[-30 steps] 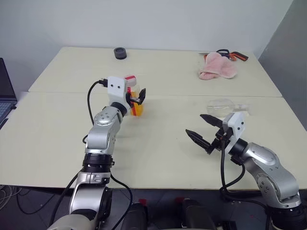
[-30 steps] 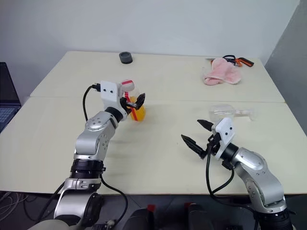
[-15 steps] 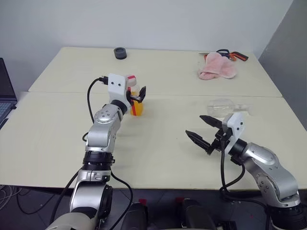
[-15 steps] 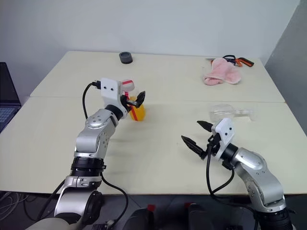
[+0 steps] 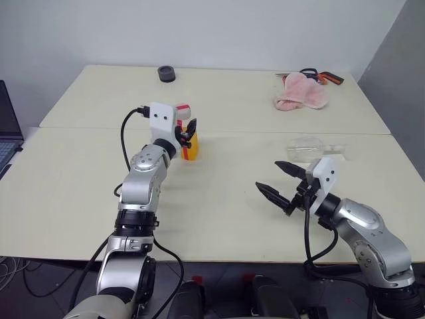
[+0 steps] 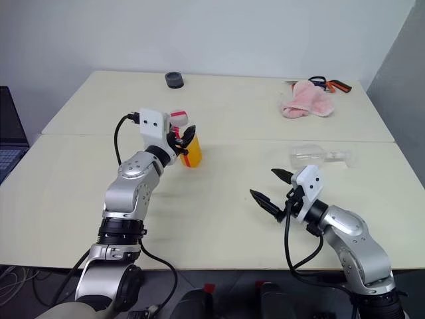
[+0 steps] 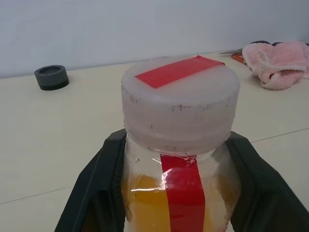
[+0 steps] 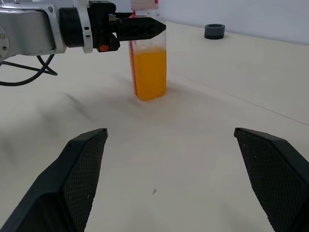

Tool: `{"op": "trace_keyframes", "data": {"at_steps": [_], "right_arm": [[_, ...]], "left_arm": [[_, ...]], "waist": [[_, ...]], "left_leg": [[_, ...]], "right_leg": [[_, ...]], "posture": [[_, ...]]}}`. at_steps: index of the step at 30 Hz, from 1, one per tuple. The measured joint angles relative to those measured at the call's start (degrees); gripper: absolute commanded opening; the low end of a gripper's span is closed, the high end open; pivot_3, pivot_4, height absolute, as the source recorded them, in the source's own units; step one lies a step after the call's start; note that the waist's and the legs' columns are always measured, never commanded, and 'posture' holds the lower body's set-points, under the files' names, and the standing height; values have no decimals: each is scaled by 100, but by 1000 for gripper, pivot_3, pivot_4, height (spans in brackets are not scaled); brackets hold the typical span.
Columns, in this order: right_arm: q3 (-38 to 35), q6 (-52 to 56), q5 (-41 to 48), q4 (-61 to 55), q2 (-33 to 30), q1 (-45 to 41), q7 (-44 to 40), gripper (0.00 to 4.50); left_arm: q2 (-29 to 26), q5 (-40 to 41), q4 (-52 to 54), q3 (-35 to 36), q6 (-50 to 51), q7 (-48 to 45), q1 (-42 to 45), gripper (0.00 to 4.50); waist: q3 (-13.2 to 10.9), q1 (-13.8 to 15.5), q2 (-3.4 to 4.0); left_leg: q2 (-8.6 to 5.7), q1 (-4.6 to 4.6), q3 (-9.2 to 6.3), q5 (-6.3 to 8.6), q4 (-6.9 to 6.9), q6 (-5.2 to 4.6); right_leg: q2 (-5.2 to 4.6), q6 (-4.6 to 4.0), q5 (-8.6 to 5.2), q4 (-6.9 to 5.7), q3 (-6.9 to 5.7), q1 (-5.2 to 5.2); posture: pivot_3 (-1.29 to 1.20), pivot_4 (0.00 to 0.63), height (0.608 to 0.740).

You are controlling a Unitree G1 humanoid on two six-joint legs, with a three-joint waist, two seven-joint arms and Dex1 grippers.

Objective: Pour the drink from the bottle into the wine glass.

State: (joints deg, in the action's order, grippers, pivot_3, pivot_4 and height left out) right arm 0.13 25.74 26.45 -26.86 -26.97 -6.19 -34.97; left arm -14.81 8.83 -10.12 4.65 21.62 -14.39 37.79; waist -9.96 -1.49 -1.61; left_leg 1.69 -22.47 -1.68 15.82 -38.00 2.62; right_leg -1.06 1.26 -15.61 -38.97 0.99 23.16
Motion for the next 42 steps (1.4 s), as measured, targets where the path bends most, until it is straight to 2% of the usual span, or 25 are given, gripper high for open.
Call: {"op": "trace_keyframes", "data": {"at_steps": [22, 42], "right_arm": [[106, 57, 4, -3, 1, -178, 1, 4500], [110, 114, 16, -185, -114, -156, -5, 4500]], "left_arm": [[-27, 47, 127, 29, -20, -163, -120, 2176], [-348, 361, 382, -156, 327, -1349, -165, 2176]], "waist": [[0, -1, 0], [0, -1, 0]], "left_leg": [[0, 0, 0, 0, -1, 0], [0, -2, 0, 0, -4, 0]], "right_leg": [[0, 0, 0, -1, 0, 0], [-1, 0, 0, -1, -1, 0]], "posture": [[0, 150, 740], [0, 150, 740]]}}
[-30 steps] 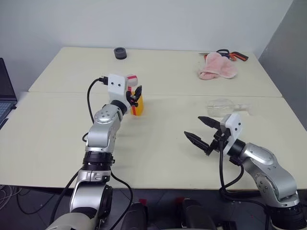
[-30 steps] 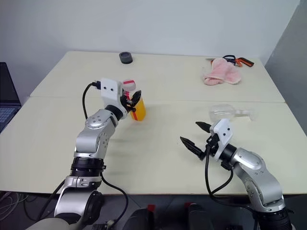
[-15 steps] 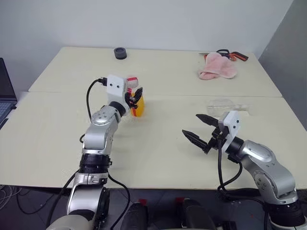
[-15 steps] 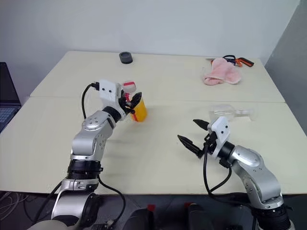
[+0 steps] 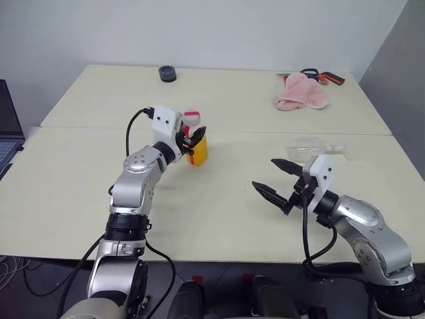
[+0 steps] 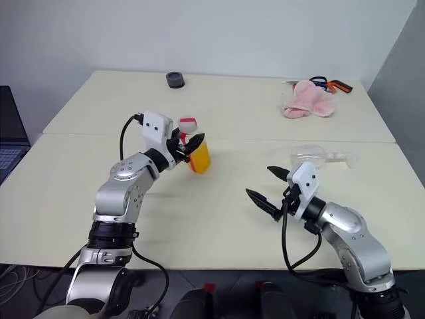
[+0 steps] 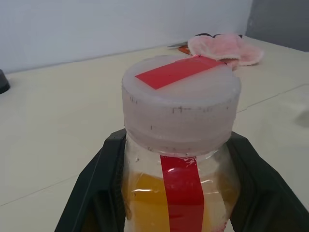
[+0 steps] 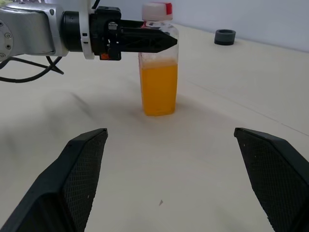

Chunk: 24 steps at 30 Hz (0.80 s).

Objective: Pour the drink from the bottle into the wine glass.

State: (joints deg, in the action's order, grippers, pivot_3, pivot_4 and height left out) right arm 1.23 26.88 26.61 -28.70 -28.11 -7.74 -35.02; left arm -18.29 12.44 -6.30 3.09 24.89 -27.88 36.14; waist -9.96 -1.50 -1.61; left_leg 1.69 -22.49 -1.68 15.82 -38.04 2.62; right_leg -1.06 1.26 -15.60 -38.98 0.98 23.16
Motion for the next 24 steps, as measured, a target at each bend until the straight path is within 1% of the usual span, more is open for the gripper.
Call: {"op": "trace_keyframes", "data": {"at_steps": [7, 13, 19, 24], "right_arm": [[-85, 89, 131, -179, -115, 101, 5, 4500], [-350, 300, 378, -572, -465, 318, -30, 4500], [-732, 709, 816, -992, -639, 327, 87, 4500], [-963, 1158, 1338, -1205, -620, -166, 513, 4500]], "left_arm": [[-71, 71, -3, -194, 40, -546, 68, 2176], [-83, 105, -217, -471, -116, -1193, 248, 2176], [-143, 347, -470, -780, -403, -2452, 366, 2176], [-293, 535, -649, -976, -435, -3472, 521, 2176]], "waist": [[0, 0, 0], [0, 18, 0], [0, 7, 0], [0, -13, 0]], "left_leg": [[-1, -1, 1, 0, -1, 0], [-2, -4, 0, 0, -3, -1], [-1, -4, 0, 0, -3, -1], [0, -4, -2, 0, -3, -2]], "right_leg": [[0, 0, 0, 0, 0, 0], [0, 0, 0, 1, -2, 0], [1, 0, 0, 0, -2, 1], [4, 0, 0, -1, -2, 2]], "posture": [[0, 150, 740], [0, 150, 740], [0, 150, 740], [0, 150, 740]]}}
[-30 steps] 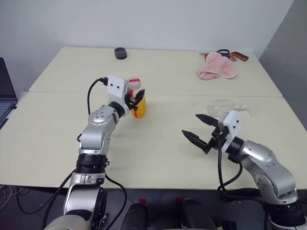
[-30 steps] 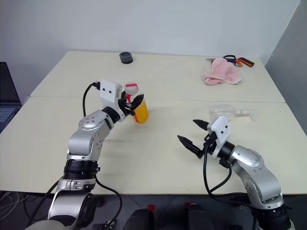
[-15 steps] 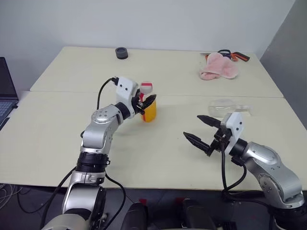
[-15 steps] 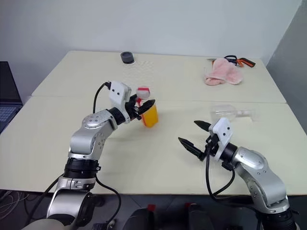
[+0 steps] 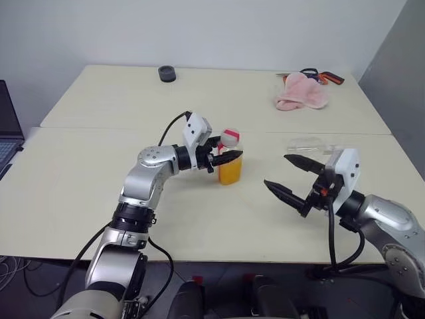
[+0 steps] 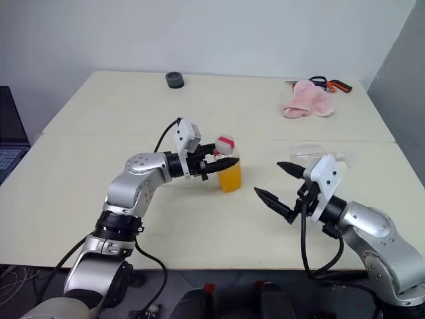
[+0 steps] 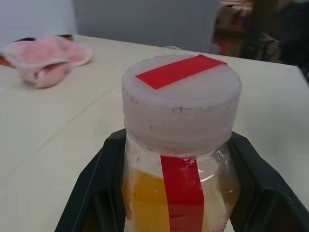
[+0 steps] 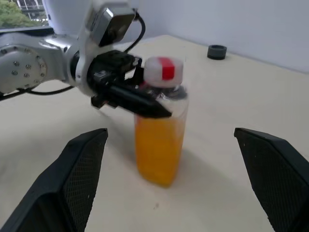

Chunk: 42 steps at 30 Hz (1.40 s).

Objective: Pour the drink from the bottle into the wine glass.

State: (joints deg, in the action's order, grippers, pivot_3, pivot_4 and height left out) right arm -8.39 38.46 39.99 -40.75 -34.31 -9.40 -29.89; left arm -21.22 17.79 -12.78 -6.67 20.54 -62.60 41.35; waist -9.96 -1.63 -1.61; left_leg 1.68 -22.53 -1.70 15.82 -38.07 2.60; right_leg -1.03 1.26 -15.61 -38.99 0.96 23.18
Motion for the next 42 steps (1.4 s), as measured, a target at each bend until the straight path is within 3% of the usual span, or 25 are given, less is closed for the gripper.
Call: {"op": "trace_keyframes", "data": {"at_steps": [12, 27, 30, 36, 42], "right_arm": [[743, 854, 284, -3, 377, -1326, 760, 4500], [1544, 788, -642, 687, 833, -1842, 915, 4500], [1561, 745, -827, 788, 865, -1842, 911, 3930], [1650, 685, -1080, 878, 909, -1842, 861, 1870], [1652, 552, -1222, 963, 931, -1842, 651, 1864]], "left_arm": [[132, -73, -580, -292, -601, -1009, 353, 2176], [227, -220, -772, -312, -867, -1149, 468, 2176], [228, -231, -772, -312, -867, -1167, 467, 2176], [242, -241, -772, -312, -869, -1163, 467, 2176], [242, -245, -769, -312, -868, -1143, 466, 2176]], "waist": [[0, 0, 0], [0, -1, 0], [0, -1, 0], [0, -1, 1], [0, -1, 1]], "left_leg": [[-1, -12, -2, 0, -2, -2], [-1, -18, -5, 0, -3, -2], [-1, -18, -5, 0, -3, -2], [-1, -18, -5, 0, -3, -2], [-1, -18, -5, 0, -3, -2]], "right_leg": [[0, 0, 0, 2, -1, 6], [-1, -1, 0, 2, -4, 12], [-1, -1, 0, 2, -4, 13], [-1, -1, 0, 2, -4, 13], [-1, -1, 0, 2, -4, 13]], "posture": [[0, 150, 740], [0, 150, 740], [0, 150, 740], [0, 150, 740], [0, 150, 740]]}}
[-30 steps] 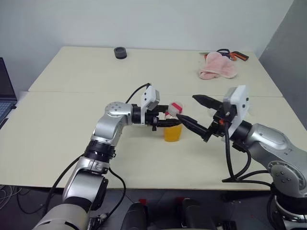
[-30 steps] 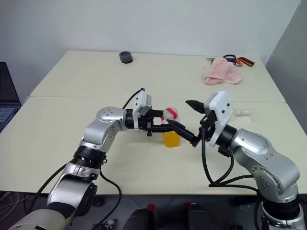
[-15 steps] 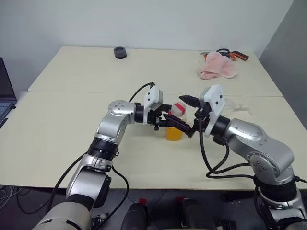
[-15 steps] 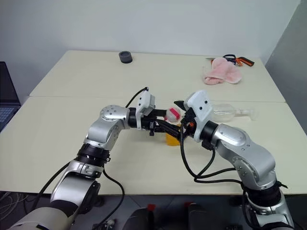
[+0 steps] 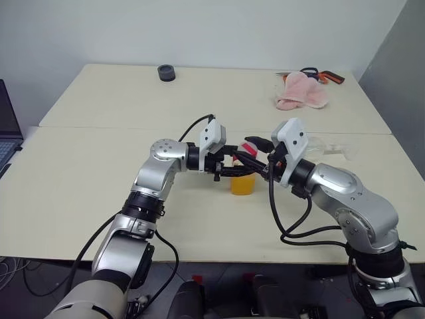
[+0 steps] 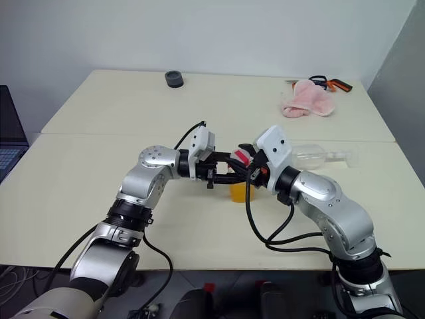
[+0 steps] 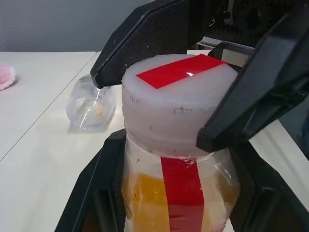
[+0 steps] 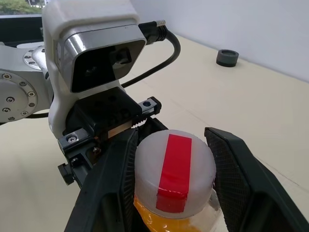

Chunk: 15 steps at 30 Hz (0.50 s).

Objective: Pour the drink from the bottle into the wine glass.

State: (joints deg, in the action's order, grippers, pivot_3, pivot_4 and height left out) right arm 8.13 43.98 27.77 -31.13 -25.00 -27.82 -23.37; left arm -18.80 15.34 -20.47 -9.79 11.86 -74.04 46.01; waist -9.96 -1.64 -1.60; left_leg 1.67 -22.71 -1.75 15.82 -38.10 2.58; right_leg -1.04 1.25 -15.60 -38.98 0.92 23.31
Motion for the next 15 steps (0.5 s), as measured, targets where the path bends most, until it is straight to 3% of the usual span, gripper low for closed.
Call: {"op": "trace_keyframes", "data": {"at_steps": [5, 11, 15], "right_arm": [[7, -758, -56, 621, -148, -100, -960, 1864], [353, -2022, -231, 2352, -603, -1111, -3290, 1864], [421, -2371, -268, 3009, -593, -1462, -3848, 1864]], "left_arm": [[-73, 18, 58, 5, 52, -110, 0, 2176], [-209, 5, 165, -15, 163, -356, 6, 2176], [-214, -34, 162, -20, 156, -285, 34, 2176]], "waist": [[-1, -5, 1], [-3, -16, 4], [-3, -8, 4]], "left_leg": [[0, 2, 3, 0, 0, 0], [1, 4, 3, 0, 0, -1], [1, 1, 3, -1, -2, -1]], "right_leg": [[0, 0, 0, 0, 1, 0], [2, -1, 0, 0, -1, 0], [-1, -1, 1, 0, -1, 0]], "posture": [[0, 150, 740], [0, 150, 740], [0, 150, 740]]}}
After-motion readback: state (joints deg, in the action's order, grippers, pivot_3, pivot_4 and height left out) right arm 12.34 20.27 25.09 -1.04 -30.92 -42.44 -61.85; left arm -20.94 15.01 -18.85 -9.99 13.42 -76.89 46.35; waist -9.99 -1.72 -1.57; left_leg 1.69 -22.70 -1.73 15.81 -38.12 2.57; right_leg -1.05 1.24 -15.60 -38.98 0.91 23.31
